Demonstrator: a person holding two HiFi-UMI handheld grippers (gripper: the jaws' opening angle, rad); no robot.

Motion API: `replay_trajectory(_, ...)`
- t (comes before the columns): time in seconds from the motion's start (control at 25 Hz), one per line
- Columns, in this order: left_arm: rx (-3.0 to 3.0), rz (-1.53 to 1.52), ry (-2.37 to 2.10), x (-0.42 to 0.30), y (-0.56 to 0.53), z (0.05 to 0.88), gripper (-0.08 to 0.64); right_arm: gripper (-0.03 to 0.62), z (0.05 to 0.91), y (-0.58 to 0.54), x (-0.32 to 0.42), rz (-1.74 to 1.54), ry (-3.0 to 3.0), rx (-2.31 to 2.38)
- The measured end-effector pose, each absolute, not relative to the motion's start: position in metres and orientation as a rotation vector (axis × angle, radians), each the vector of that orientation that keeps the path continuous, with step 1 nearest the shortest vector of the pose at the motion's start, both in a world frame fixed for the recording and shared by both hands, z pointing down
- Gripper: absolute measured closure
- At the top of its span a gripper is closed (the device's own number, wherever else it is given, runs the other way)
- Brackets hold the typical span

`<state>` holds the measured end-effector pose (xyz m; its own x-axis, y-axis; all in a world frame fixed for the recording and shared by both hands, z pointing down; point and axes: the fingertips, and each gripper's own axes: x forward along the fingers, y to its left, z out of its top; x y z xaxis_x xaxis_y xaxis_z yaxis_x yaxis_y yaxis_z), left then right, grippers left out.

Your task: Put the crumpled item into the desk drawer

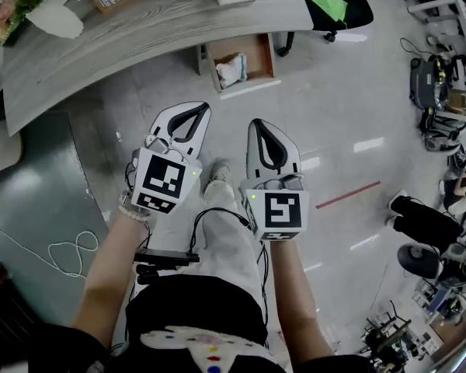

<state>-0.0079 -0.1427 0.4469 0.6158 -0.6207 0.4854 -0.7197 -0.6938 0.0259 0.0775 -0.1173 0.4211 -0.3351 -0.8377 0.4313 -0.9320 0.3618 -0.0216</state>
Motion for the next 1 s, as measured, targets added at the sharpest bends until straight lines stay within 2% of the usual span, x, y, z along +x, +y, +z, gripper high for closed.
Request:
replay_trajectory(0.48,2.690,0.584,-1.153,-0.018,-0.124,0.353,0.548,0.588,0.351,-0.103,0.074,0.292,-2.340,1.563)
replay_trajectory(1.0,2.735,0.555,-1.176,-0.032,-0.099,0.295,0.548,0.588,0.289,-0.085,0.072,0.167,-2.374,1.552)
